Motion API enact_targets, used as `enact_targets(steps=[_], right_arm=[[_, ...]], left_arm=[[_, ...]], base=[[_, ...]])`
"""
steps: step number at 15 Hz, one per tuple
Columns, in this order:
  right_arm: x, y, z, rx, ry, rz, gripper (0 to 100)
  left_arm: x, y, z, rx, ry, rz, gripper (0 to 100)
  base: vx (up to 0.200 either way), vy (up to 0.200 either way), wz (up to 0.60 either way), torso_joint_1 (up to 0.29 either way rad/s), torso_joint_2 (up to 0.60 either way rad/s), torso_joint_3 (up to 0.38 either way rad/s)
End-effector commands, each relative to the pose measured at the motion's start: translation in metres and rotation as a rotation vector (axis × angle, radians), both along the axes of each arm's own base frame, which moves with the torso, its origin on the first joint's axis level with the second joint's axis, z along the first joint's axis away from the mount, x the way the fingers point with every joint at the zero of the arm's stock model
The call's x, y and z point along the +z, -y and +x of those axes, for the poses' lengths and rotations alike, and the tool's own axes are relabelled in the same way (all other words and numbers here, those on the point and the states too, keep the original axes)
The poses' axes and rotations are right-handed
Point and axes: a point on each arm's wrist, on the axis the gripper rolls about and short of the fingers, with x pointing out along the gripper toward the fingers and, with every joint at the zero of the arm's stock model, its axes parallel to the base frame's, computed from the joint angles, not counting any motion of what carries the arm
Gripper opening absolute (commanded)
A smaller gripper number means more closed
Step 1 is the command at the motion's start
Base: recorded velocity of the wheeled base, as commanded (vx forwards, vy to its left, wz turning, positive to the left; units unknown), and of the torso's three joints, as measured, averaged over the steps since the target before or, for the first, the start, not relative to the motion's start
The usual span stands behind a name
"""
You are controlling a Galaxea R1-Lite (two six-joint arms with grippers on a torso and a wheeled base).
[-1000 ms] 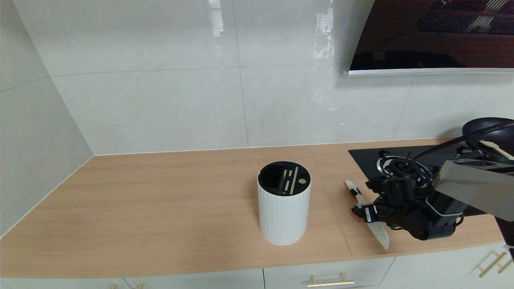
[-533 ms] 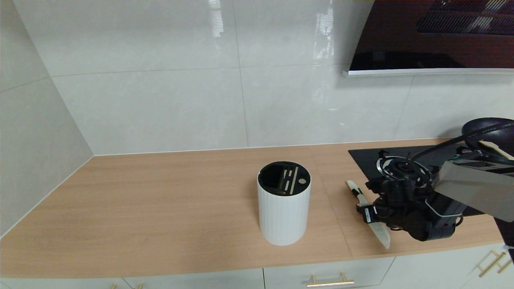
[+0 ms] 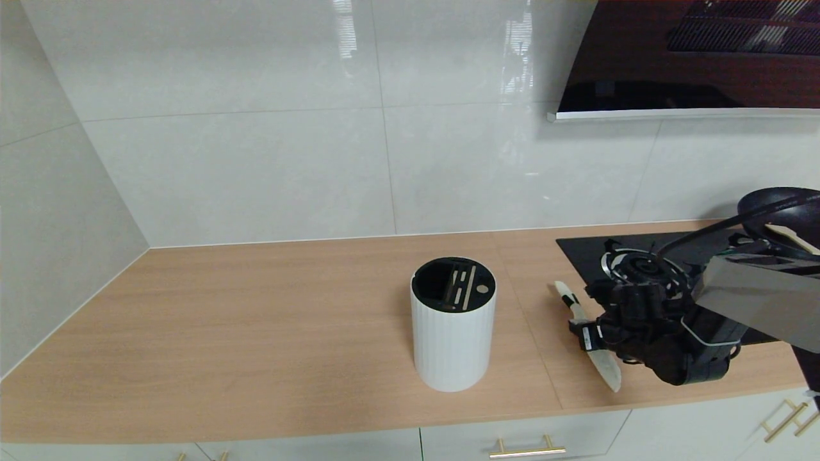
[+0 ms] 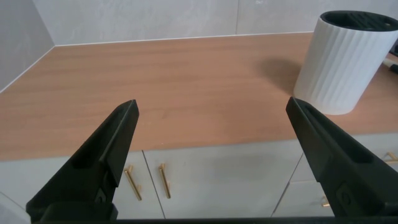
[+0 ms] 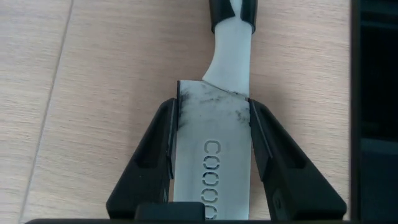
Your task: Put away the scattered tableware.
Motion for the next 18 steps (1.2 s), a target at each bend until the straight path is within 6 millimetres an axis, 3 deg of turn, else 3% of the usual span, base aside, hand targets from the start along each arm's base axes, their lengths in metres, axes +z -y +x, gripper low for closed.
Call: enact_targets(steps=[1,3,6,8,10,12,14,15,16,18], right_arm=[[0.009,0.000,-0.001,-0.002,0.042,0.002,0],[0.027,0.000,-0.006,0.001,0.069,0.006,0],[0.085,0.001,-0.021,0.005,0.186,0.020,0],[0.137,-0.001,-0.041,0.016,0.305,0.037,0],[0.187,-0.017,-0.066,0.064,0.416,0.058,0],[0.226,-0.038,-0.086,0.131,0.496,0.087,0],[0.241,-0.054,-0.095,0.179,0.518,0.106,0],[0.245,-0.064,-0.101,0.194,0.528,0.112,0],[0.249,-0.073,-0.107,0.201,0.538,0.114,0],[0.262,-0.097,-0.125,0.250,0.554,0.131,0]], left_arm=[[0.000,0.000,0.000,-0.001,0.000,0.003,100],[0.000,0.000,0.000,-0.004,0.000,0.009,100],[0.008,0.000,-0.002,-0.011,0.031,0.002,100],[0.061,0.001,-0.018,-0.103,0.148,-0.074,100],[0.118,0.004,-0.010,-0.240,0.071,-0.075,100],[0.148,0.007,0.031,-0.349,-0.072,-0.101,100],[0.160,0.009,0.067,-0.393,-0.165,-0.117,100],[0.164,0.016,0.101,-0.472,-0.222,-0.131,100],[0.164,0.024,0.122,-0.530,-0.255,-0.169,100],[0.163,0.059,0.175,-0.679,-0.283,-0.325,100]], base=[[0.000,0.000,0.00,0.000,0.00,0.000],[0.000,0.000,0.00,0.000,0.00,0.000],[0.000,0.000,0.00,0.000,0.00,0.000],[0.000,0.000,0.00,0.000,0.00,0.000],[0.000,0.000,0.00,0.000,0.00,0.000],[0.000,0.000,0.00,0.000,0.00,0.000],[0.000,0.000,0.00,0.000,0.00,0.000],[0.000,0.000,0.00,0.000,0.00,0.000],[0.000,0.000,0.00,0.000,0.00,0.000],[0.000,0.000,0.00,0.000,0.00,0.000]])
